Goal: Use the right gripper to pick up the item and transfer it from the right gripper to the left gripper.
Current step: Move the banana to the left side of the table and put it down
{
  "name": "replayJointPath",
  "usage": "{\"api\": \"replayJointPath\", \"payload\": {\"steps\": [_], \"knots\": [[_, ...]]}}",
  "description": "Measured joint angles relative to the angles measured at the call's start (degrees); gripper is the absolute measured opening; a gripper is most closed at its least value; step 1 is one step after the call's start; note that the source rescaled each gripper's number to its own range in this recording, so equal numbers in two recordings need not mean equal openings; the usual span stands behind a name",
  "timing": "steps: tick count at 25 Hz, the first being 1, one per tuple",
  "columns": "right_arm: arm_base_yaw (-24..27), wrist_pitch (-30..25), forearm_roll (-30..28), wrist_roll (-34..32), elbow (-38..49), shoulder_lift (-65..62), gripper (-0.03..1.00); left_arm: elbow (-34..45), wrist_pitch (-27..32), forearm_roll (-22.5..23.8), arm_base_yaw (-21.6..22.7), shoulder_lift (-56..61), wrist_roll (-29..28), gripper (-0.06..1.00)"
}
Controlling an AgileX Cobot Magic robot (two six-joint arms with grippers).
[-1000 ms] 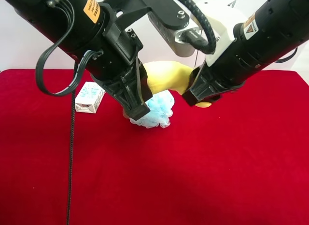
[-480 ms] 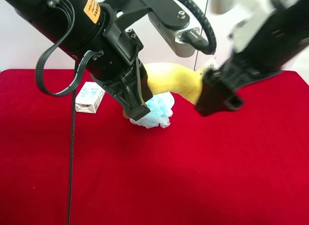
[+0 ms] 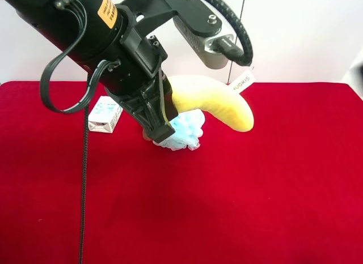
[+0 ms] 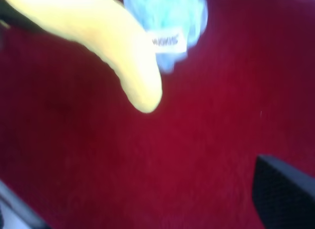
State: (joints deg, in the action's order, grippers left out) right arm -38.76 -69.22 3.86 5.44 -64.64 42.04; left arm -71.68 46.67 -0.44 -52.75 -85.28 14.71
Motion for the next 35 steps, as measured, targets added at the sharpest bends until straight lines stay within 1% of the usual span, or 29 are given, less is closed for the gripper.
{"api": "replayJointPath", "payload": {"steps": [4,7,9,13,15,17,26,30,32,33,35], "knots": [[0.00,-0.39,-0.10,-0.65,10.82,-12.43,1.00,0.00,0.01,0.00,0.00,0.00,0.00,0.01],[0.00,-0.82,-0.19,-4.42,21.01,-21.58,1.00,0.00,0.06,0.00,0.00,0.00,-0.12,0.01],[0.00,0.77,-0.66,-6.22,27.39,-27.73,1.00,0.00,0.06,0.00,0.00,0.00,-0.25,0.01],[0.00,4.40,-0.92,-7.21,35.02,-38.41,1.00,0.00,0.06,0.00,0.00,0.00,-0.33,0.01],[0.00,6.71,-1.11,-7.21,36.19,-41.54,1.00,0.00,0.06,0.00,0.00,0.00,-0.38,0.01],[0.00,7.84,-1.51,-7.21,36.84,-42.15,1.00,0.00,0.06,0.00,0.00,0.00,-0.38,0.01],[0.00,8.17,-2.13,-7.21,37.19,-42.15,1.00,0.00,0.00,0.00,0.00,0.00,-0.38,0.01],[0.06,8.17,-2.13,-7.21,37.19,-42.15,1.00,0.00,-1.45,0.00,0.00,0.00,-0.38,0.01],[1.51,8.17,-2.13,-7.21,37.19,-42.15,1.00,0.00,-1.84,0.00,0.00,0.00,-0.38,0.01],[3.29,8.17,-2.13,-7.21,37.19,-42.15,1.00,0.00,-1.89,0.00,0.00,0.00,-0.38,0.01],[8.40,8.17,-2.13,-7.21,37.19,-42.15,1.00,0.00,-1.89,0.00,0.00,0.00,-0.56,0.01]]}}
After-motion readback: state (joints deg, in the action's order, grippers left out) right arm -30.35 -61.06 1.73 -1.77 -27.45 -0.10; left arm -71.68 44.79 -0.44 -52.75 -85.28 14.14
